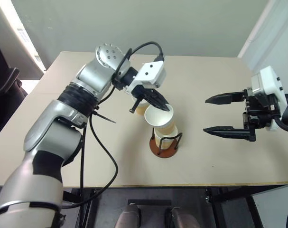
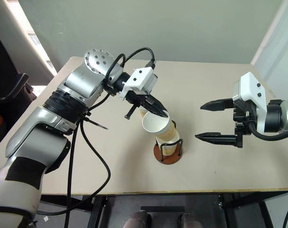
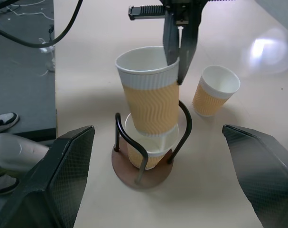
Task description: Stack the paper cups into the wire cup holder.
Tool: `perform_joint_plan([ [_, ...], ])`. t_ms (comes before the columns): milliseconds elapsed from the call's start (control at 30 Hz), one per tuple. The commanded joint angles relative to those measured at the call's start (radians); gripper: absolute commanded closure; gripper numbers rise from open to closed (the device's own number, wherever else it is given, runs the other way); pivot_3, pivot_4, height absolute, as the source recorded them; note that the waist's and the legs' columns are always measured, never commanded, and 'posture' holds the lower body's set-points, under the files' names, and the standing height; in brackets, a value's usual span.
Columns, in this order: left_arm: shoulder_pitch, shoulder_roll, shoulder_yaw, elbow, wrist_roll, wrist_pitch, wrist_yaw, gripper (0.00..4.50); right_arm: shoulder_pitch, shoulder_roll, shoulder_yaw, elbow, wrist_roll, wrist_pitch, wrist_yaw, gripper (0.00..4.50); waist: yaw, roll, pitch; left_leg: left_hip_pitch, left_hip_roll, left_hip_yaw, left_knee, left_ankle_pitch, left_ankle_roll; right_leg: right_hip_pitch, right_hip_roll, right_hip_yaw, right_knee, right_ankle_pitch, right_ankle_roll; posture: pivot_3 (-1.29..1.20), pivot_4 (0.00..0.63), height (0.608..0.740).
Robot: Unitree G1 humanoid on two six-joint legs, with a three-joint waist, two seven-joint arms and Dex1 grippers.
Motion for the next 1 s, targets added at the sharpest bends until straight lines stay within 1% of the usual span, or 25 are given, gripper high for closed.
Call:
perform_joint_plan([
  [33, -0.004, -0.014, 0.007, -0.013, 0.006, -0.023, -0.042, 4.45, -0.011, -0.017, -0.026, -0.016, 0.011, -0.016, -0.014, 0.0, 0.001, 0.0, 0.0, 0.0, 0.0, 0.0, 0.0, 0.0, 0.0, 0.0, 0.0, 0.0, 0.0, 0.0, 0.0, 0.0, 0.15, 0.74],
  [133, -0.004, -0.016, 0.003, -0.018, 0.003, -0.015, -0.042, 3.8, -0.006, -0.021, -0.026, -0.017, 0.013, -0.018, -0.016, 0.0, 0.001, 0.0, 0.0, 0.0, 0.0, 0.0, 0.0, -0.001, 0.001, 0.0, 0.0, 0.0, 0.0, 0.0, 0.0, 0.0, 0.15, 0.74],
  [300, -0.002, -0.025, 0.004, -0.016, 0.017, -0.008, -0.042, 2.14, -0.004, -0.022, -0.025, -0.019, 0.015, -0.016, -0.022, 0.0, 0.001, 0.0, 0.0, 0.0, 0.0, 0.0, 0.0, -0.002, 0.003, 0.0, 0.0, 0.0, 0.001, 0.0, 0.0, 0.0, 0.15, 0.74],
  [333, -0.001, -0.042, 0.025, 0.001, 0.037, -0.018, -0.042, 1.84, -0.003, -0.022, -0.024, -0.018, 0.014, -0.016, -0.023, 0.0, 0.001, 0.0, 0.0, 0.0, 0.0, 0.0, 0.0, -0.002, 0.003, 0.0, 0.0, 0.0, 0.001, 0.0, 0.0, 0.0, 0.15, 0.74],
  [400, -0.007, -0.09, 0.092, 0.046, 0.069, -0.02, -0.02, 1.05, -0.003, -0.022, -0.022, -0.017, 0.014, -0.019, -0.02, 0.0, 0.005, 0.0, 0.0, 0.0, 0.0, 0.0, 0.001, -0.002, 0.003, 0.0, 0.0, 0.0, 0.001, 0.0, 0.0, 0.0, 0.15, 0.74],
  [433, -0.011, -0.109, 0.125, 0.065, 0.079, -0.024, -0.005, 0.74, -0.003, -0.021, -0.019, -0.016, 0.014, -0.021, -0.019, 0.0, 0.006, 0.0, 0.0, 0.0, 0.0, 0.0, 0.001, -0.002, 0.003, 0.0, 0.0, 0.0, 0.001, 0.0, 0.0, 0.0, 0.15, 0.74],
  [500, -0.017, -0.122, 0.18, 0.084, 0.079, 0.001, -0.012, 0.01, -0.011, -0.018, -0.006, -0.007, 0.007, -0.028, -0.016, 0.0, 0.005, 0.0, 0.0, 0.0, 0.0, 0.001, 0.002, -0.002, 0.003, 0.0, 0.0, 0.0, 0.0, 0.001, 0.001, 0.0, 0.15, 0.74],
  [567, -0.013, -0.141, 0.22, 0.095, 0.104, -0.017, 0.011, 0.01, -0.025, -0.014, 0.01, 0.008, -0.001, -0.042, -0.009, 0.0, 0.004, 0.0, 0.0, 0.0, 0.0, 0.002, 0.001, -0.002, 0.003, 0.0, 0.0, 0.001, 0.001, 0.001, 0.001, 0.0, 0.15, 0.74],
  [667, 0.006, -0.176, 0.241, 0.098, 0.164, -0.027, 0.045, 0.01, -0.055, -0.004, 0.04, 0.029, -0.013, -0.062, -0.003, 0.0, 0.003, 0.0, 0.0, 0.001, 0.0, 0.003, 0.001, -0.002, 0.003, 0.0, 0.0, 0.001, 0.001, 0.001, 0.001, 0.0, 0.15, 0.74],
  [767, 0.031, -0.19, 0.263, 0.082, 0.205, -0.038, 0.05, 0.01, -0.073, 0.003, 0.061, 0.038, -0.015, -0.073, -0.002, 0.0, 0.005, 0.0, 0.0, 0.001, 0.0, 0.003, 0.001, -0.002, 0.003, 0.001, 0.0, 0.002, 0.001, 0.001, 0.002, 0.0, 0.15, 0.74],
  [833, 0.009, -0.194, 0.301, 0.123, 0.226, -0.033, 0.095, 0.01, -0.074, -0.001, 0.07, 0.04, -0.016, -0.076, 0.001, 0.0, 0.005, 0.0, 0.0, 0.001, 0.0, 0.003, 0.002, -0.002, 0.003, 0.001, 0.0, 0.002, 0.001, 0.001, 0.002, 0.0, 0.15, 0.74],
  [900, -0.021, -0.171, 0.334, 0.179, 0.248, -0.039, 0.106, 0.01, -0.071, -0.004, 0.071, 0.04, -0.014, -0.079, 0.003, 0.0, 0.005, 0.0, 0.0, 0.001, 0.0, 0.004, 0.002, -0.001, 0.001, 0.0, 0.0, 0.002, 0.001, 0.001, 0.002, 0.0, 0.15, 0.74],
  [1000, -0.071, -0.083, 0.346, 0.333, 0.339, -0.092, 0.133, 0.01, -0.076, -0.001, 0.068, 0.038, 0.005, -0.08, 0.017, 0.0, 0.002, 0.0, 0.0, 0.001, 0.0, 0.004, 0.001, -0.001, 0.002, 0.0, 0.0, 0.002, 0.001, 0.001, 0.002, 0.0, 0.15, 0.74],
])
